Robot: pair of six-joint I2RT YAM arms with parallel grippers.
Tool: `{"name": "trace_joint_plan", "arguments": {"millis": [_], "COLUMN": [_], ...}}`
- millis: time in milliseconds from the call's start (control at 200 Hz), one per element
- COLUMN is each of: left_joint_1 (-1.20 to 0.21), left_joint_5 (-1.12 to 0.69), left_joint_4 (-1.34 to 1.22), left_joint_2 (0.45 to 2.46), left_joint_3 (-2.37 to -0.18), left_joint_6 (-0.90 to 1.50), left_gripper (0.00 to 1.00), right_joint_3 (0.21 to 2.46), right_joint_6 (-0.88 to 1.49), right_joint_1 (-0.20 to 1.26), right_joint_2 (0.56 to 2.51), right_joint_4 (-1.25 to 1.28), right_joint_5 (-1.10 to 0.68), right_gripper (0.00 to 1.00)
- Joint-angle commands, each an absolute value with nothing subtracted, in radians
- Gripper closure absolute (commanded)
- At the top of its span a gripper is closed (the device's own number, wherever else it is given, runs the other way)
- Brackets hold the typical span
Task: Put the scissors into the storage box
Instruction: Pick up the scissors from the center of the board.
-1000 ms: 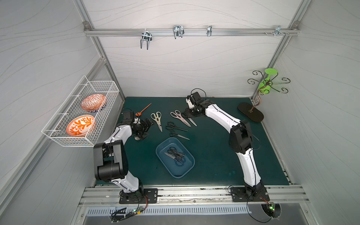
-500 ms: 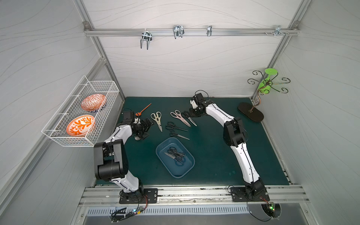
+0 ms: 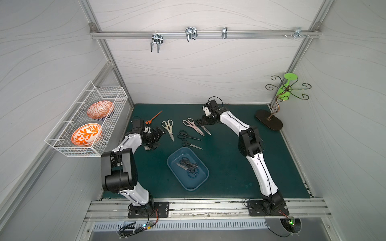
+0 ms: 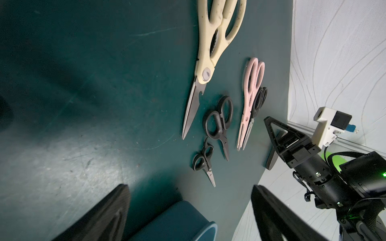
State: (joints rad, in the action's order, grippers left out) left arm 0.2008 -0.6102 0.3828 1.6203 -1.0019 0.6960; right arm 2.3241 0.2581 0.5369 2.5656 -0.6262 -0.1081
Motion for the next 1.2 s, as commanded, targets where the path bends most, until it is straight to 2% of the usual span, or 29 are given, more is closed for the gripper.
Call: {"name": "trace_joint_plan", "arguments": {"millis": [0,800,1110,1195], "left_joint_1": [0.192,0.19,0.189,0.189], "left_joint_5": [-0.617,-0.622,-0.623,-0.624], "left_joint_4": [0.357,0.357,0.353,0.353], "left_joint_2": [1.636,1.644,1.644,1.645], "left_joint_3": [-1.013,-1.019,-1.019,-1.019], "left_joint_6": [0.69,0.693,0.696,0.698], "left_gripper": [0.05,0.05,0.05,0.05], "right_joint_3": [2.382,2.637,2.616,2.566], "right_joint_6": [0.287,0.28,0.243,0.25], "right_joint_1": [0.54,0.58,0.588,0.578], "right_joint_2": [2.623,2.791,2.784,2.753], "right_joint_4": [-0.597,-0.757,-0.849,-0.852], "right_joint_5": [-0.039,0.095,0.099,0.094], "right_gripper": [0.59,0.75,0.89,0.9]}}
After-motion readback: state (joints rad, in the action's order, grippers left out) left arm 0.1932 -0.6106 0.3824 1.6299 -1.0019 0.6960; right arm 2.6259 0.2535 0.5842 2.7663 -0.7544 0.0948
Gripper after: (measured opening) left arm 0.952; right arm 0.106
